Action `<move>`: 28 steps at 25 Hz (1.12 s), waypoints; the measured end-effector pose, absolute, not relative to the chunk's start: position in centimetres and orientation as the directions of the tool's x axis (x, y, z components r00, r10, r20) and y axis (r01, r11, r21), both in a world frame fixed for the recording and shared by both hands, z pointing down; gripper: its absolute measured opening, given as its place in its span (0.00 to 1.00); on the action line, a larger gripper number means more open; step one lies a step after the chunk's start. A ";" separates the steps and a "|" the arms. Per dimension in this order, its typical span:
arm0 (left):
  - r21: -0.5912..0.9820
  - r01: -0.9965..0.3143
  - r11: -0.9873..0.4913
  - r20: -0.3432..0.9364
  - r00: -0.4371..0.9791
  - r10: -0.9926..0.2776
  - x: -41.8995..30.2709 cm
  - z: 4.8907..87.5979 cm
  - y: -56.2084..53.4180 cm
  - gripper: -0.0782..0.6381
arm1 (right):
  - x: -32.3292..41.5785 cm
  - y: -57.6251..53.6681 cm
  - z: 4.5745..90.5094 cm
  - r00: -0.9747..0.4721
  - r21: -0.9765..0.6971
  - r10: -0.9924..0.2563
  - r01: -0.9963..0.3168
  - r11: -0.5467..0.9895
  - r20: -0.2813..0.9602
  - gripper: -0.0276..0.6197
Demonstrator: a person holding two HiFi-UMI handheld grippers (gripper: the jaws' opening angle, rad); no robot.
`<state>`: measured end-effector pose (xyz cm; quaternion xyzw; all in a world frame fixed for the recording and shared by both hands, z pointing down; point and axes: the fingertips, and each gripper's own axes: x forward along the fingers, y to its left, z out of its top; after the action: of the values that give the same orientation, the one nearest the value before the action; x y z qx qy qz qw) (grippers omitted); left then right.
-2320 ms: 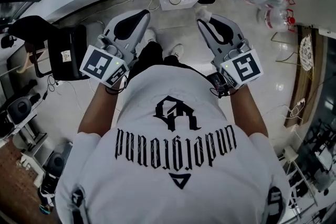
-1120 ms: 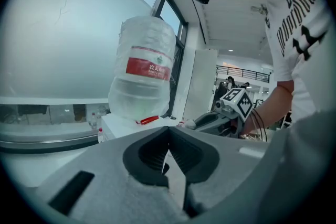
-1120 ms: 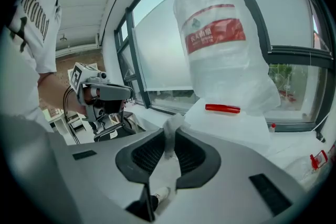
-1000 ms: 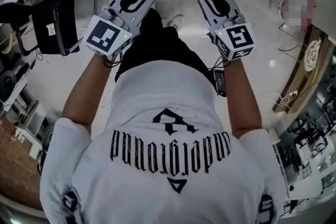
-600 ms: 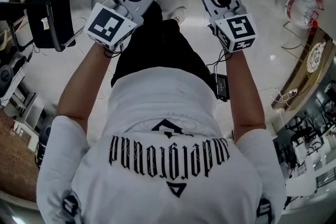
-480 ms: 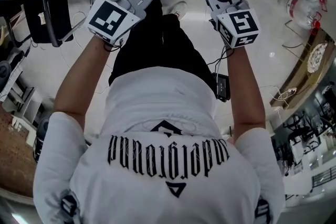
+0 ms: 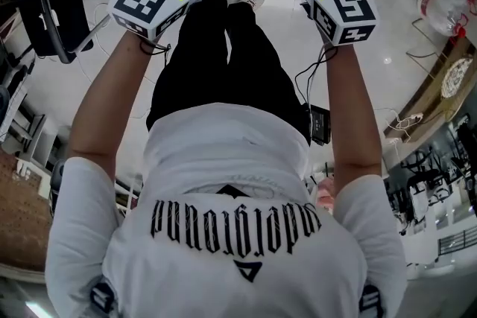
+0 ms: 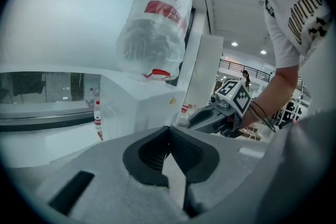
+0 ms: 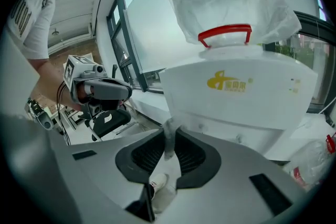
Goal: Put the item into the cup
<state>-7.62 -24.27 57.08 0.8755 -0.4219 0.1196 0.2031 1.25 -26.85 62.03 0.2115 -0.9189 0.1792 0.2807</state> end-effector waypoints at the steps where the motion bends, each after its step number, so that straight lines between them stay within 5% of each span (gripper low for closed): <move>1: 0.251 -0.788 -0.563 0.384 0.615 -0.689 -7.6 57.6 -24.5 0.13 | 1.2 -27.2 62.7 -0.752 -0.212 -0.289 -0.492 0.845 0.593 0.14; 28: 0.251 -0.752 -0.609 0.414 0.652 -0.635 -4.6 67.7 -26.1 0.13 | 0.8 -29.9 77.3 -0.679 -0.215 -0.250 -0.522 0.825 0.690 0.14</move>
<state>-4.63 -26.06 67.68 0.8855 -0.3916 0.1433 0.2051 0.78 -29.88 77.29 0.2161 -0.8938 0.2016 0.3372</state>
